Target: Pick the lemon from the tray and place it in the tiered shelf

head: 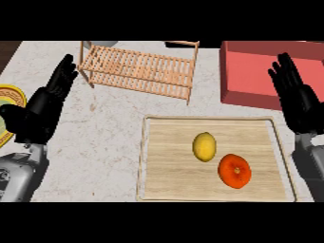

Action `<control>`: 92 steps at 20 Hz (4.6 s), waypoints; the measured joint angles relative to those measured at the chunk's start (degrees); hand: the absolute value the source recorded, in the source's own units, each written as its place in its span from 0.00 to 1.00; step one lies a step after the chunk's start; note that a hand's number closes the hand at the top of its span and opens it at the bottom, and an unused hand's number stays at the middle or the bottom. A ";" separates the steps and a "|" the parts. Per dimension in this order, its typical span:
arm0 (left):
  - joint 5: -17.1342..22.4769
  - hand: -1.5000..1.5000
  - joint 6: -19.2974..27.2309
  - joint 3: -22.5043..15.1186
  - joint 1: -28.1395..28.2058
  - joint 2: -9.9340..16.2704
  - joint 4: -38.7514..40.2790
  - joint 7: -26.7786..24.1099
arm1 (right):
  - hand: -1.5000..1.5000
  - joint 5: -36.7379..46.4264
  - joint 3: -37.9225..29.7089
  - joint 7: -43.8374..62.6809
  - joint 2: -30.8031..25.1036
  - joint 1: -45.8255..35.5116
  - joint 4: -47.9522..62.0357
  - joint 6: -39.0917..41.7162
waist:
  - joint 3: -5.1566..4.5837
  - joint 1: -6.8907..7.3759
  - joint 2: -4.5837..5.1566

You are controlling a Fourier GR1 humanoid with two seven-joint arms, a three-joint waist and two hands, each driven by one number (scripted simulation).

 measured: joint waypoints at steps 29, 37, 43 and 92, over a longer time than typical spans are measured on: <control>8.99 0.50 -3.50 5.09 14.96 -3.93 13.93 4.69 | 0.00 48.36 22.13 32.42 0.12 55.37 -46.76 -38.16 | -1.16 -1.06 0.50; 8.45 0.50 -4.09 4.66 13.23 -4.22 14.78 4.48 | 0.00 64.46 19.93 56.97 4.10 50.51 -53.05 -26.90 | -1.20 0.71 1.00; 9.10 0.50 -5.45 5.07 11.86 -3.68 15.81 5.35 | 0.00 74.24 18.55 67.20 11.07 40.94 -48.76 -17.58 | -1.12 1.57 1.03; 7.80 0.50 -5.47 6.49 13.30 -5.30 16.88 4.37 | 0.00 81.13 13.60 73.51 22.20 8.64 -7.67 -8.05 | -0.97 -0.37 -0.63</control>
